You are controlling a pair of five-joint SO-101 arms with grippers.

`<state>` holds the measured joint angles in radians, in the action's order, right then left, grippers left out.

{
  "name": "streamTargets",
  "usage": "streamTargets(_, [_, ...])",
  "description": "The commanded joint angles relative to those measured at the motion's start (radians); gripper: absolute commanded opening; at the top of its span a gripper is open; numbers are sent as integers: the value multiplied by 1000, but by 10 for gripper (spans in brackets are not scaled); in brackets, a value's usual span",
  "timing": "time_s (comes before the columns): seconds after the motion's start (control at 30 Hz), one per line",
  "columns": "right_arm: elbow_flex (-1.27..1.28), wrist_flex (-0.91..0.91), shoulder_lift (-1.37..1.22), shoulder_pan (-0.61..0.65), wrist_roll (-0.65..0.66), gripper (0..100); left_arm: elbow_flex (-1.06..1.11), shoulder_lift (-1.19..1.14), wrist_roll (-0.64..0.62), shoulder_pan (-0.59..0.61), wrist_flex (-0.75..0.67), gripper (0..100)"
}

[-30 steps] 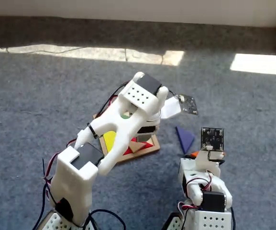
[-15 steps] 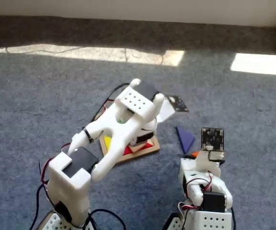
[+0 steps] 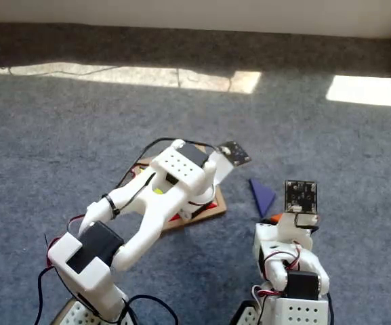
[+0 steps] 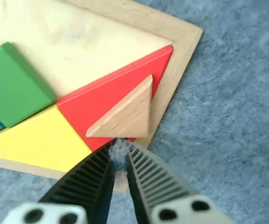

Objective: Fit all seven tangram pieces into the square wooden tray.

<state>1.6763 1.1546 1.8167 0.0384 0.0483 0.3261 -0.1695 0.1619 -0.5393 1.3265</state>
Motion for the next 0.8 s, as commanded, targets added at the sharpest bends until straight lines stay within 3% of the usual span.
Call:
streamTargets(0.0, [107,-4,13,-10,-6,5,4,42,-12,33,-83,7])
streamTargets(0.3, [107,-4,13,-10,-6,5,-4,47,-6,102,-241,8])
streamTargets(0.53, [107,-4,13,-10,-6,5,-30,147,-11,74,-149,5])
streamTargets(0.77, [107,-4,13,-10,-6,5,104,282,-14,-71,-95,5])
